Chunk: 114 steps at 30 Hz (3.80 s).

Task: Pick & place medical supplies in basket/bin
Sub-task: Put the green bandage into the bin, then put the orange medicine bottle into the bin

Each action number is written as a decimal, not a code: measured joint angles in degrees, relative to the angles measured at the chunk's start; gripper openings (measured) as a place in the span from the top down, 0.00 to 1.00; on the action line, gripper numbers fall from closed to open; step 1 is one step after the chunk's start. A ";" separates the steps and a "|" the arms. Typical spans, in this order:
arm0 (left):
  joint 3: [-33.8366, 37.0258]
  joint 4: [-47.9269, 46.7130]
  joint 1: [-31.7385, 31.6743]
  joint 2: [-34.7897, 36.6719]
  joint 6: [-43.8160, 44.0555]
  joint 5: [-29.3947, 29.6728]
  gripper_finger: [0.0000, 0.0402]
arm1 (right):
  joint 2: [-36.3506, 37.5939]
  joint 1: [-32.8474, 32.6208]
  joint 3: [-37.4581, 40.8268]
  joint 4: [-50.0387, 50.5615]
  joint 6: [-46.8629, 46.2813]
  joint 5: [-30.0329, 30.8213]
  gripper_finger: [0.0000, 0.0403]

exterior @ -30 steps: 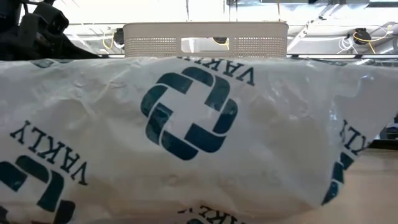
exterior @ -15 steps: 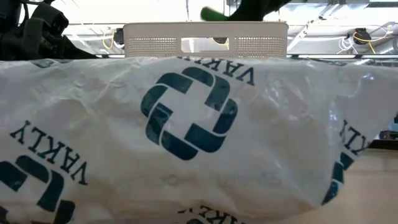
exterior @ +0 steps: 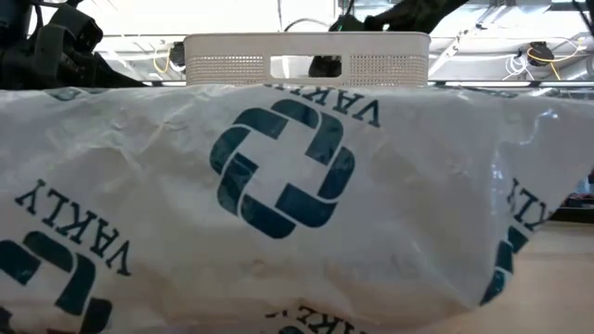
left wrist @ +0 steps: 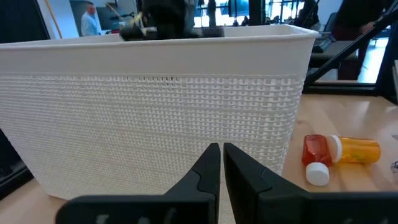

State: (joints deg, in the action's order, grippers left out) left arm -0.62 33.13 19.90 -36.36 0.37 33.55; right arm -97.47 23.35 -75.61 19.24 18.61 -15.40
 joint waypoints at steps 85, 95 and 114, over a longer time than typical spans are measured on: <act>0.00 4.34 -0.11 0.02 -5.67 -0.69 0.94 | -20.25 -5.22 -24.98 30.60 1.82 2.67 0.45; 0.00 3.87 -0.11 0.00 -5.71 -1.04 0.94 | 3.07 -6.92 -25.00 37.44 -1.75 2.08 0.48; 0.00 1.95 -0.11 0.02 -0.02 -2.83 0.94 | 48.94 -34.44 -0.76 18.20 -13.11 13.64 0.99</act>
State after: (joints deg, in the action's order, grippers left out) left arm -0.62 35.07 19.79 -36.34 0.34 30.72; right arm -48.54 -11.09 -76.38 37.44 5.50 -1.76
